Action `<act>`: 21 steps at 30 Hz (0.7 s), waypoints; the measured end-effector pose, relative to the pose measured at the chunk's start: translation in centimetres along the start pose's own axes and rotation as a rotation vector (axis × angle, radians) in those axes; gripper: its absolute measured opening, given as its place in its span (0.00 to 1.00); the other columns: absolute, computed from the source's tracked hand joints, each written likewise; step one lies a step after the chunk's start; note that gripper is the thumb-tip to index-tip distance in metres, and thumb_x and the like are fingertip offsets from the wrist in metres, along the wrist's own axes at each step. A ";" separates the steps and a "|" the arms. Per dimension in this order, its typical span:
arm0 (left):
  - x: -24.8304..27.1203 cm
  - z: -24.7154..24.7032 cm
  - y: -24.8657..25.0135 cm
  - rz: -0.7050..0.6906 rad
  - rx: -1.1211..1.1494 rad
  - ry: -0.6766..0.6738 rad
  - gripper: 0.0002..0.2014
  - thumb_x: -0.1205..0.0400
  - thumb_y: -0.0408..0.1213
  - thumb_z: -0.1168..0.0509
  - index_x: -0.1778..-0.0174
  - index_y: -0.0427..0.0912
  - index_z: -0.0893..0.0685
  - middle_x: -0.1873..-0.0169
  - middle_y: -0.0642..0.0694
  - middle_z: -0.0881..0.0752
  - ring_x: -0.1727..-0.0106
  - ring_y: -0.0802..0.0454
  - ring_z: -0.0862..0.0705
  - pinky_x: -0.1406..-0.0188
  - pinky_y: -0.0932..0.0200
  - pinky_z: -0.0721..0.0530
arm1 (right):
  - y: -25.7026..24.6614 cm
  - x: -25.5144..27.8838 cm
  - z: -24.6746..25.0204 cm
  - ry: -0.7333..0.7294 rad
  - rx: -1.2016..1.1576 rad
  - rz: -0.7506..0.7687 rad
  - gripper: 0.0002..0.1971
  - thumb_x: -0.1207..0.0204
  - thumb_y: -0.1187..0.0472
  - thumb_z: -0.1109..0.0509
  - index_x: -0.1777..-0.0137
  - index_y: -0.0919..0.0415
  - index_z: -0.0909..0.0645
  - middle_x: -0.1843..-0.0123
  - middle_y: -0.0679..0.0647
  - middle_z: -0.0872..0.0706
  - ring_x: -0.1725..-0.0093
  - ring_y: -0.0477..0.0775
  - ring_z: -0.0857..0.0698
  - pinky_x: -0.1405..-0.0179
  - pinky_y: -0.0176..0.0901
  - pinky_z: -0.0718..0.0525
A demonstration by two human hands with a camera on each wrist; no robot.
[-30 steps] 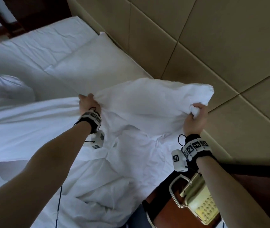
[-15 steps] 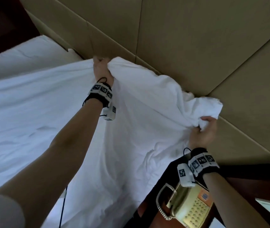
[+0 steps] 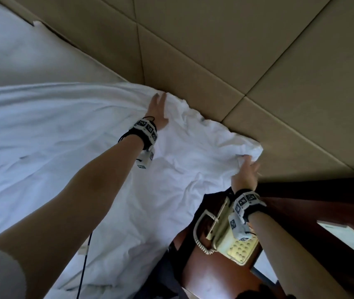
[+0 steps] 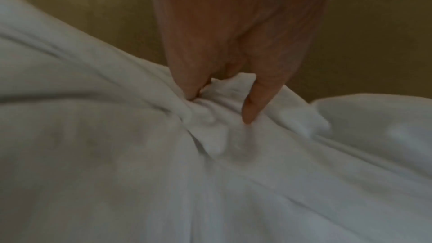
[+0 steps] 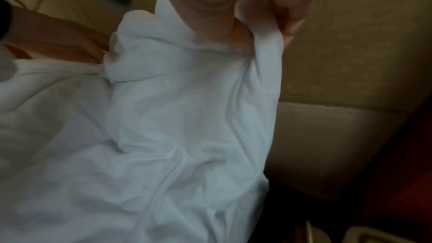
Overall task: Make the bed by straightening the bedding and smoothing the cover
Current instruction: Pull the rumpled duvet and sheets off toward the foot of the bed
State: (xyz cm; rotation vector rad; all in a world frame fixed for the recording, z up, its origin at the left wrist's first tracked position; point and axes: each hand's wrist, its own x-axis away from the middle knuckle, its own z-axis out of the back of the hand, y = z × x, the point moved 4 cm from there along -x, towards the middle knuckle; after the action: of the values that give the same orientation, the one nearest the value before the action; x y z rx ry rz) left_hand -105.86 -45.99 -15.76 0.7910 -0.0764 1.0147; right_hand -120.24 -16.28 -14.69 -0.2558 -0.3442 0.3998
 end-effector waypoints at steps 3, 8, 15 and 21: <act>4.0 -3.1 -1.8 -0.029 -0.109 0.006 0.45 0.20 0.39 0.34 0.16 0.47 0.60 0.17 0.42 0.62 0.15 0.44 0.60 0.16 0.48 0.52 | 1.0 0.0 -3.1 -0.131 -0.043 -0.050 0.35 0.31 0.80 0.40 0.23 0.61 0.40 0.26 0.67 0.38 0.31 0.66 0.30 0.32 0.51 0.26; 14.5 -9.0 -5.2 -0.086 -0.188 -0.067 0.44 0.27 0.52 0.29 0.19 0.42 0.42 0.24 0.38 0.40 0.24 0.39 0.39 0.24 0.46 0.34 | 1.7 3.1 -6.6 -0.142 -0.253 -0.155 0.34 0.21 0.71 0.42 0.17 0.67 0.53 0.19 0.70 0.47 0.23 0.71 0.38 0.25 0.58 0.34; 26.6 -17.6 -9.5 -0.101 -0.202 -0.308 0.21 0.25 0.51 0.31 0.45 0.40 0.26 0.43 0.46 0.24 0.44 0.45 0.22 0.49 0.56 0.25 | 5.2 2.9 -14.7 -0.450 -0.434 -0.371 0.48 0.24 0.49 0.29 0.18 0.70 0.55 0.22 0.63 0.33 0.22 0.58 0.33 0.25 0.50 0.35; 31.8 -23.3 -13.7 -0.082 -0.683 -0.489 0.37 0.33 0.60 0.32 0.35 0.38 0.25 0.36 0.39 0.24 0.35 0.40 0.24 0.36 0.45 0.27 | 8.6 -1.6 -20.0 -0.446 -0.544 -0.362 0.46 0.56 0.26 0.22 0.48 0.65 0.17 0.60 0.54 0.13 0.65 0.48 0.15 0.58 0.44 0.16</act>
State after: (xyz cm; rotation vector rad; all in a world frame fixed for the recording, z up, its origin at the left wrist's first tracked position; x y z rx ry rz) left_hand -84.49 -12.13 -27.36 0.3878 -0.7643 0.6297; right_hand -117.07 -12.79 -35.97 -0.6268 -0.9256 -0.0090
